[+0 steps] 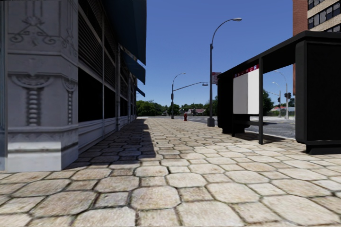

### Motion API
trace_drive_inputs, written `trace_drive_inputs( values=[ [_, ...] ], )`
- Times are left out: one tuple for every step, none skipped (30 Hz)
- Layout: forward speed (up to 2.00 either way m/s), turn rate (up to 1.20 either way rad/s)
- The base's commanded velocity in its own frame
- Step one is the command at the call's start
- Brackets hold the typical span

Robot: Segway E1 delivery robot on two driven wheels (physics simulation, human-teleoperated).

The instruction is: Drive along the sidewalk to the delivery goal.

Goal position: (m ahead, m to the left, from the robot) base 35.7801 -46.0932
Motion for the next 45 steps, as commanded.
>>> trace_drive_inputs(
  values=[
    [2.0, 0.15],
    [2.0, 0.15],
    [2.0, 0.15],
    [2.0, 0.16],
    [2.0, 0.16],
    [2.0, 0.16],
    [2.0, 0.16],
    [2.0, 0.17],
    [2.0, 0.17],
    [2.0, 0.17],
    [2.0, 0.19],
    [2.0, 0.19],
    [2.0, 0.26],
    [2.0, 0.28],
    [2.0, 0.28],
    [2.0, 0.28],
    [2.0, 0.28],
    [2.0, 0.28],
    [2.0, 0.28],
    [2.0, 0.28],
    [2.0, 0.28],
    [2.0, 0.28],
    [2.0, 0.28],
    [2.0, 0.28],
    [2.0, 0.28],
    [2.0, 0.28],
    [2.0, 0.28],
    [2.0, 0.25],
    [2.0, 0.25],
    [2.0, 0.18],
    [2.0, 0.0],
    [2.0, 0.0],
    [2.0, 0.0],
    [2.0, 0.0],
    [2.0, 0.0],
    [2.0, 0.0],
    [2.0, 0.0],
    [2.0, 0.0],
    [2.0, 0.0],
    [2.0, 0.0],
    [2.0, 0.0],
    [2.0, 0.0],
    [2.0, 0.0],
    [2.0, 0.0],
    [2.0, 0.0]
  ],
)
